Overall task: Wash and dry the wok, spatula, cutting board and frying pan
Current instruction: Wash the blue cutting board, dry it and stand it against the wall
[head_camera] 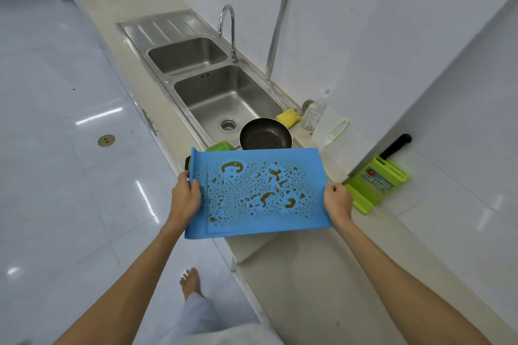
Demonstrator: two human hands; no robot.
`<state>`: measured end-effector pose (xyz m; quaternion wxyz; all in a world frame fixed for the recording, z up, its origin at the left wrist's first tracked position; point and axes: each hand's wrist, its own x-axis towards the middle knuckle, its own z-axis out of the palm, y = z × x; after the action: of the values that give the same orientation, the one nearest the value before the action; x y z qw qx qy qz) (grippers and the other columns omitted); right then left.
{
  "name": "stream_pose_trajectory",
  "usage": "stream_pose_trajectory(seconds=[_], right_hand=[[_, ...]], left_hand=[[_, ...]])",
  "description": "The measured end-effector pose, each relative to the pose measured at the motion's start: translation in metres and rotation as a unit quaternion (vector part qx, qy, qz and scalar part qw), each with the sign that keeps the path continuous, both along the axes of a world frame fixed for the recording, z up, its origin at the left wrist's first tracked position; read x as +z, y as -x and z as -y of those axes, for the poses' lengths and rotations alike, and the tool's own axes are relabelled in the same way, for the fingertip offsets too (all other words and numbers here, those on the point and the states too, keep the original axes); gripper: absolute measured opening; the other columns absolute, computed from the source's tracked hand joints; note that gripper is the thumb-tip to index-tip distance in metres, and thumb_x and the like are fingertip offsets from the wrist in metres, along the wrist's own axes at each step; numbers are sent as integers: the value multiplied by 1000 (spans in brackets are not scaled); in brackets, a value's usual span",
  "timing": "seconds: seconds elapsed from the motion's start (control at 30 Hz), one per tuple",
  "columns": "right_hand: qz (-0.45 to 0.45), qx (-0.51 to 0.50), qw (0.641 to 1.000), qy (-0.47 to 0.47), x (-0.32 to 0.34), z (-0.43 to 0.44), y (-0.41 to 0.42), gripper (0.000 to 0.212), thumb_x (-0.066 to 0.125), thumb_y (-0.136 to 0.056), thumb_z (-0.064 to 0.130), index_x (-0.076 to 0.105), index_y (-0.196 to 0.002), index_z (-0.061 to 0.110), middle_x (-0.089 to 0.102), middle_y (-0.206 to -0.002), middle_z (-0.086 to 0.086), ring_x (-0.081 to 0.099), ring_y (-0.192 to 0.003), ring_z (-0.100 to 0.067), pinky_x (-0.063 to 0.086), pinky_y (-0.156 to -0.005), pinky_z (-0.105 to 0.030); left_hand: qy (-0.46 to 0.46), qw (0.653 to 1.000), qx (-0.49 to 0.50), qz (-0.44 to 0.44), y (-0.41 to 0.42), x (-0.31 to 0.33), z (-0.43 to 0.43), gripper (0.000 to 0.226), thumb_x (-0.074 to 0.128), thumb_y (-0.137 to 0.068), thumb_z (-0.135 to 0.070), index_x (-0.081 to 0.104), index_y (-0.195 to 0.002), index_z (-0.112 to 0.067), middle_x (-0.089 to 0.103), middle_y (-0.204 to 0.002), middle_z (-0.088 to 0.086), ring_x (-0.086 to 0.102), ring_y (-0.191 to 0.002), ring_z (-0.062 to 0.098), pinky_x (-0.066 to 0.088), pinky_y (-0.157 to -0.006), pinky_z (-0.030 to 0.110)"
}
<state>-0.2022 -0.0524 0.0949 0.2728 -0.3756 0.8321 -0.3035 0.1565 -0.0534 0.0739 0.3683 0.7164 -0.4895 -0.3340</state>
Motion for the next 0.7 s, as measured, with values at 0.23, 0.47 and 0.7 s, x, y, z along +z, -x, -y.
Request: stream_pose_trajectory(seconds=[0.23, 0.47, 0.7], right_hand=[[-25, -1, 999, 28, 19, 85, -94, 28, 48, -93, 16, 54, -66, 9, 57, -69, -8, 50, -72, -28, 33, -66, -34], [-9, -19, 1000, 23, 13, 164, -218, 38, 47, -91, 15, 40, -53, 14, 47, -59, -4, 49, -69, -28, 33, -64, -36], [25, -50, 998, 0, -5, 223, -300, 33, 48, -92, 18, 53, -61, 9, 57, -69, -12, 55, -82, -32, 37, -71, -39]], left_hand=[[34, 999, -3, 2, -93, 19, 85, 36, 38, -103, -23, 47, -136, -11, 62, -103, 0, 56, -81, 3, 42, -68, 29], [20, 999, -34, 25, -219, 33, 176, 34, 39, -104, -26, 48, -132, -9, 61, -104, 1, 61, -84, 11, 43, -65, 26], [-15, 999, -26, 40, -293, 25, 260, 34, 35, -105, -31, 50, -125, -8, 57, -103, 2, 54, -78, 9, 40, -73, 35]])
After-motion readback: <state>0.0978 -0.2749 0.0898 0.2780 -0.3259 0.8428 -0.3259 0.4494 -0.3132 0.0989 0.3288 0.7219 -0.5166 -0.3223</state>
